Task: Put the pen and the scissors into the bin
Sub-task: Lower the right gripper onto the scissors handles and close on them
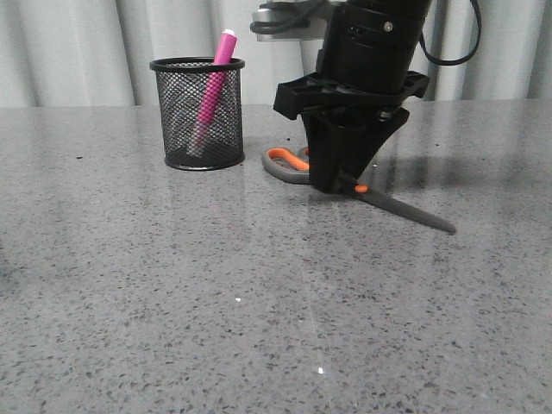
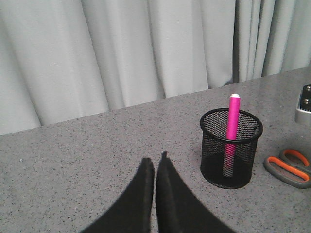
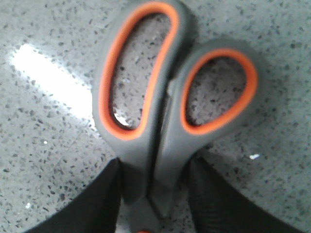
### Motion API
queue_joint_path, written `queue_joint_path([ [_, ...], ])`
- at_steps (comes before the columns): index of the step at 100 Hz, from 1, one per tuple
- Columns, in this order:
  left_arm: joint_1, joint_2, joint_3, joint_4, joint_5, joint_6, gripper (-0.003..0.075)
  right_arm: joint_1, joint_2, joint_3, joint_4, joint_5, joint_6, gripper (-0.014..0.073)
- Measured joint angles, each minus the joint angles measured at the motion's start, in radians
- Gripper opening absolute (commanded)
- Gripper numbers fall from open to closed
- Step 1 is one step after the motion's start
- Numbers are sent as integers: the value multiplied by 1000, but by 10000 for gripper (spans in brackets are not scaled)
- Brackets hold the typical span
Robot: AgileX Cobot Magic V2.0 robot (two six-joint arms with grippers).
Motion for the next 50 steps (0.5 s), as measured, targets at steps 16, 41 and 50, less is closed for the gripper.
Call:
queue_joint_path([
  [16, 0, 0, 0, 0, -1, 0, -19, 0, 0, 0, -3, 1, 2, 240],
  [41, 0, 0, 0, 0, -1, 0, -19, 0, 0, -1, -3, 10, 2, 56],
  [50, 0, 0, 0, 0, -1, 0, -19, 0, 0, -4, -3, 16, 4, -74],
])
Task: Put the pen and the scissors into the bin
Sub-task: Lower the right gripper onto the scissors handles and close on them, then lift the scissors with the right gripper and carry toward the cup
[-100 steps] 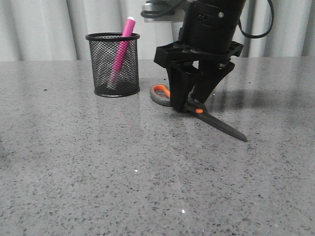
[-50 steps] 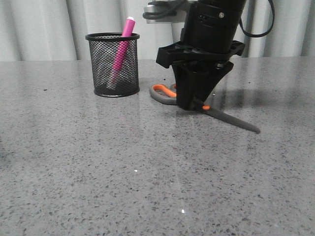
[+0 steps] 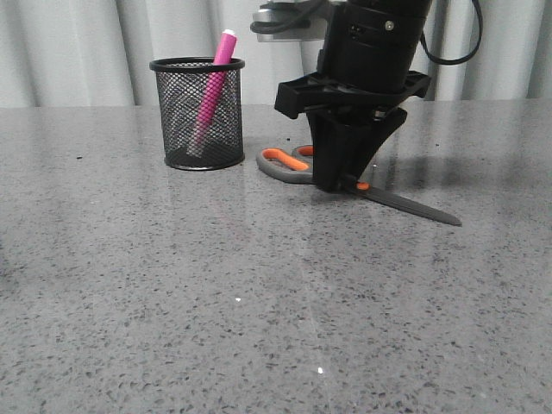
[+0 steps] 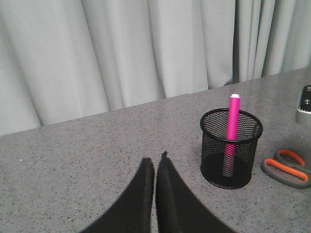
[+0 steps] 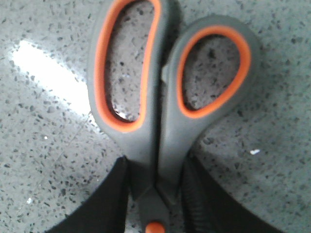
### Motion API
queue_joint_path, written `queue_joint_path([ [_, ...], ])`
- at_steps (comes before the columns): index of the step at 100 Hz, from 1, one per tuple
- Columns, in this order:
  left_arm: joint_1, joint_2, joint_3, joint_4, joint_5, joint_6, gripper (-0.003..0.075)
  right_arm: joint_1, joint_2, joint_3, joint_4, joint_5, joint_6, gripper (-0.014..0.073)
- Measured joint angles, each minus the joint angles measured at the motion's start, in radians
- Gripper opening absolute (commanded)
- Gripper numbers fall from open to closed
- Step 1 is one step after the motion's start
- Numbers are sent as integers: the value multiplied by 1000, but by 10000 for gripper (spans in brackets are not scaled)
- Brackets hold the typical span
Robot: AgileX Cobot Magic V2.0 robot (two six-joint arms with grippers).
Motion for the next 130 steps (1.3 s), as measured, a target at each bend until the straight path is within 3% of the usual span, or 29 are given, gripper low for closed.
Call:
queue_joint_path([
  [30, 0, 0, 0, 0, -2, 0, -19, 0, -41, 25, 15, 2, 2, -70],
  [43, 0, 0, 0, 0, -2, 0, -19, 2, -170, 72, 40, -84, 2, -70],
  [62, 0, 0, 0, 0, -2, 0, -19, 2, -379, 193, 113, -379, 2, -70],
  [77, 0, 0, 0, 0, -8, 0, -19, 2, -438, 229, 227, -586, 2, -70],
  [99, 0, 0, 0, 0, -11, 0, -19, 56, -383, 233, 274, -862, 2, -71],
  [130, 0, 0, 0, 0, -11, 0, -19, 168, -179, 235, 286, -1424, 2, -76],
])
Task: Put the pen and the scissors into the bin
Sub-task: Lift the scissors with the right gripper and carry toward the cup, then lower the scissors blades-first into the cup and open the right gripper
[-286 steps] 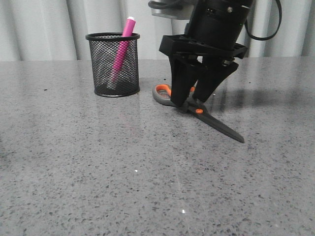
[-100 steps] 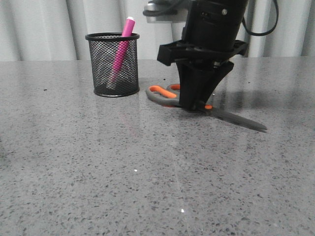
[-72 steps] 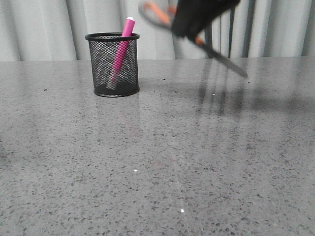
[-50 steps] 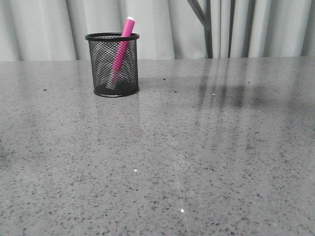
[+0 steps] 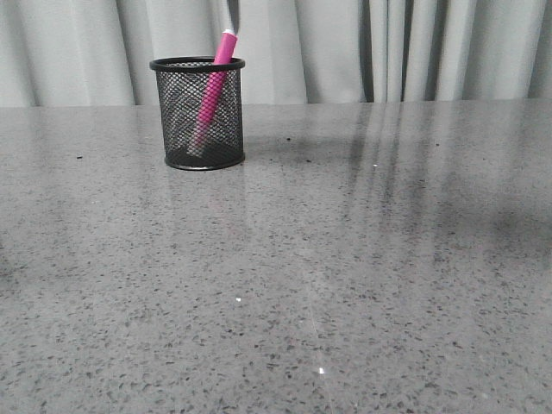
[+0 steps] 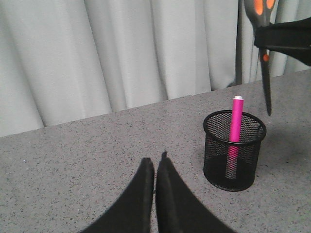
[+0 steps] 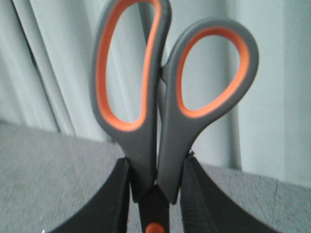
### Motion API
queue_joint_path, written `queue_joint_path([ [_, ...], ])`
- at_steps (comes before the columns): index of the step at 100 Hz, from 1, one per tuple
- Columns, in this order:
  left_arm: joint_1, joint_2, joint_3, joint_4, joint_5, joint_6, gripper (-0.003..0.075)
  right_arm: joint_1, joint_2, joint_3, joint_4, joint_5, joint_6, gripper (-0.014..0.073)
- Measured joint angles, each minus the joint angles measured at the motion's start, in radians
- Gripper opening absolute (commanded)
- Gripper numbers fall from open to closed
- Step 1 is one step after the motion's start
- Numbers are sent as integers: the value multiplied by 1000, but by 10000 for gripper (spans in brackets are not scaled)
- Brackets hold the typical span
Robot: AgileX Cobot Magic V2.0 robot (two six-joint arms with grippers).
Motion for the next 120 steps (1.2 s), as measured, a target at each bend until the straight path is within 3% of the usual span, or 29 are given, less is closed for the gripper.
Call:
queue_joint_path([
  [27, 0, 0, 0, 0, 0, 0, -19, 21, 106, 1, -17, -139, 0, -76],
  [120, 0, 0, 0, 0, -1, 0, -19, 44, 176, 55, -25, -89, 0, -76],
])
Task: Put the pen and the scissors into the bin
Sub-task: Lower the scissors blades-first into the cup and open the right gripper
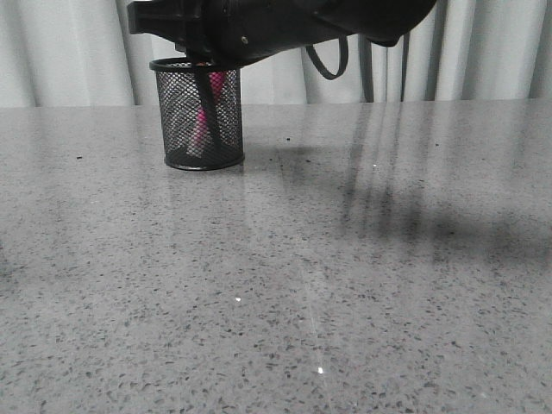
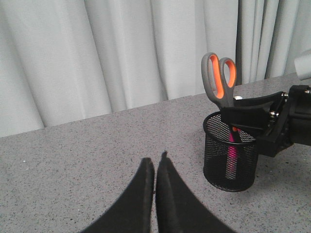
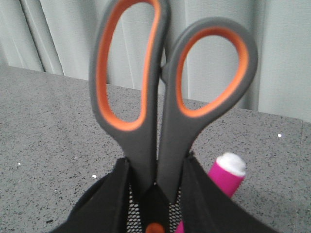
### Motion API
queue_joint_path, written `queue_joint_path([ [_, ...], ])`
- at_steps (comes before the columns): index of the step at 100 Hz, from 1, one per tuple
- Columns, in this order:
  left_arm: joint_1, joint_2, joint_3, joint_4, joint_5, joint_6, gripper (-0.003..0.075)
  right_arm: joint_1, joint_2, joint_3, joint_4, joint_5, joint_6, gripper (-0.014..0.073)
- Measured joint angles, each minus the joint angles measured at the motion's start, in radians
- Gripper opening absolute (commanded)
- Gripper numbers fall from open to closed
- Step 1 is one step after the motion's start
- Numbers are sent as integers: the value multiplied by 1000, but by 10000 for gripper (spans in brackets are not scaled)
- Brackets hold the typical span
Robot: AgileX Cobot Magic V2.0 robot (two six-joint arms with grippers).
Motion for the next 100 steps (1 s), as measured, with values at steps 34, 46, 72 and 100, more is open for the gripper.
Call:
queue_joint_path([
  [34, 0, 0, 0, 0, -2, 0, -19, 0, 0, 2, -1, 7, 0, -8],
  [46, 0, 0, 0, 0, -2, 0, -19, 0, 0, 2, -1, 17, 0, 132],
  [72, 0, 0, 0, 0, -4, 0, -19, 0, 0, 2, -1, 25, 0, 276],
  [100, 0, 0, 0, 0, -6, 0, -19, 0, -2, 2, -2, -4, 0, 327],
])
